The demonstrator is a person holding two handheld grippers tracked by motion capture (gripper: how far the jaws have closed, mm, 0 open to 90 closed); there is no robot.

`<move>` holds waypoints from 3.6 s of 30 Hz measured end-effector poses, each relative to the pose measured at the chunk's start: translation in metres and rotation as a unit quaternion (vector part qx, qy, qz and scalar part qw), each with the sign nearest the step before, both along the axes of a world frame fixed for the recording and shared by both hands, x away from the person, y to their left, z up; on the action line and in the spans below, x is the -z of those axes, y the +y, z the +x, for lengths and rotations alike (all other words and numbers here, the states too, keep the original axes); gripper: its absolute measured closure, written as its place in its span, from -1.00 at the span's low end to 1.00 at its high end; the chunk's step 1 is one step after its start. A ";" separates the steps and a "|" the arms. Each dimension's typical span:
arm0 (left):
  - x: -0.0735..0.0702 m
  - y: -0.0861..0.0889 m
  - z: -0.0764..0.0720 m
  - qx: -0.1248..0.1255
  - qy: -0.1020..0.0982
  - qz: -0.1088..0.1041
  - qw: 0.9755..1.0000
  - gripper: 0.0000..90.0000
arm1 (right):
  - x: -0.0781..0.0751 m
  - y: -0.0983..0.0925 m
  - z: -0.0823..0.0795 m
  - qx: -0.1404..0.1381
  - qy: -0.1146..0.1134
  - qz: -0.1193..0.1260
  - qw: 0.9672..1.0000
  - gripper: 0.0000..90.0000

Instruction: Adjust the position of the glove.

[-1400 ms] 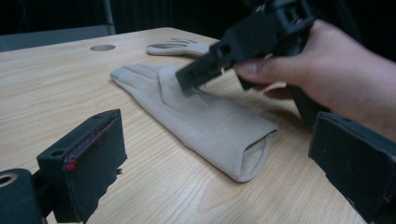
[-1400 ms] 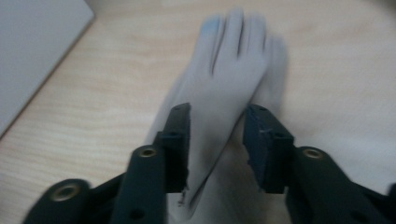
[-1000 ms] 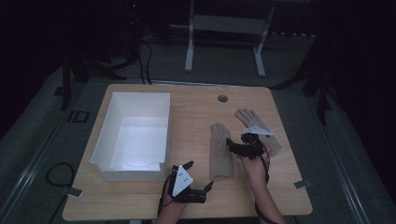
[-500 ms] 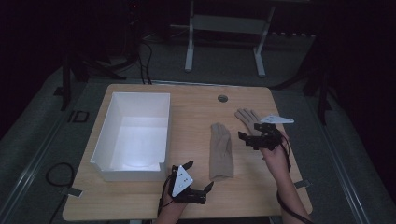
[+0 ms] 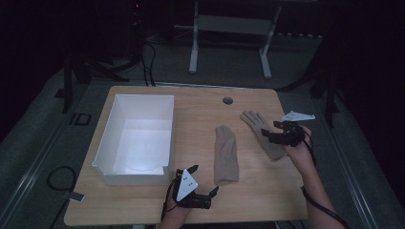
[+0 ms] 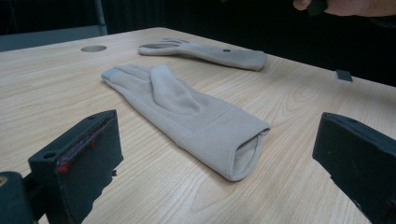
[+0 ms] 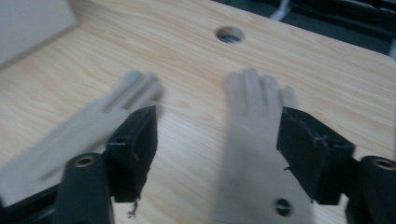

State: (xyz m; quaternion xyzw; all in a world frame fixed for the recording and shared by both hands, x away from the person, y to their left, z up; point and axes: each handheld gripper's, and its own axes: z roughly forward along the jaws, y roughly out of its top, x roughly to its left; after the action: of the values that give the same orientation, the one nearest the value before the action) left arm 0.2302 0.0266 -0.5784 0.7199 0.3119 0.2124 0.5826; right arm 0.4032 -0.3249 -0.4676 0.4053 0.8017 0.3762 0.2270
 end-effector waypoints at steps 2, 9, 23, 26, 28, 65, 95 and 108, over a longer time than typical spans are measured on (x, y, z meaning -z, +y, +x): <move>0.000 0.000 0.000 0.001 0.000 0.001 1.000 -0.96 | 0.002 -0.006 0.007 0.003 0.009 -0.008 1.000 -0.20; 0.000 0.000 0.000 0.001 -0.001 0.000 1.000 -0.96 | 0.012 -0.017 0.031 0.021 0.032 -0.032 0.999 0.05; 0.000 0.000 0.000 0.006 0.001 -0.002 1.000 -0.96 | 0.043 -0.014 0.068 0.002 0.056 -0.064 0.996 0.15; 0.000 0.000 0.000 0.005 0.002 -0.005 1.000 -0.96 | 0.050 -0.013 0.073 0.005 0.064 -0.060 0.996 0.16; 0.000 0.000 0.000 0.006 0.001 -0.005 1.000 -0.96 | 0.056 -0.014 0.076 0.010 0.072 -0.057 0.996 0.16; 0.000 0.000 0.000 0.004 0.002 0.000 1.000 -0.96 | 0.005 -0.017 0.027 0.129 0.040 0.075 0.988 0.91; 0.000 -0.001 0.000 0.005 0.001 0.002 1.000 -0.96 | 0.019 -0.040 -0.058 0.206 0.034 0.078 0.975 0.91; 0.000 -0.001 0.000 0.007 0.000 0.003 1.000 -0.96 | 0.052 -0.034 -0.055 0.216 0.057 0.055 0.973 0.90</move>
State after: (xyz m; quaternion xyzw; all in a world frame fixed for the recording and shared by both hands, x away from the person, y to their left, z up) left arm 0.2301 0.0254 -0.5782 0.7239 0.3065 0.2092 0.5816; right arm 0.3484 -0.3594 -0.5201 0.6015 0.6851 0.3378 0.2340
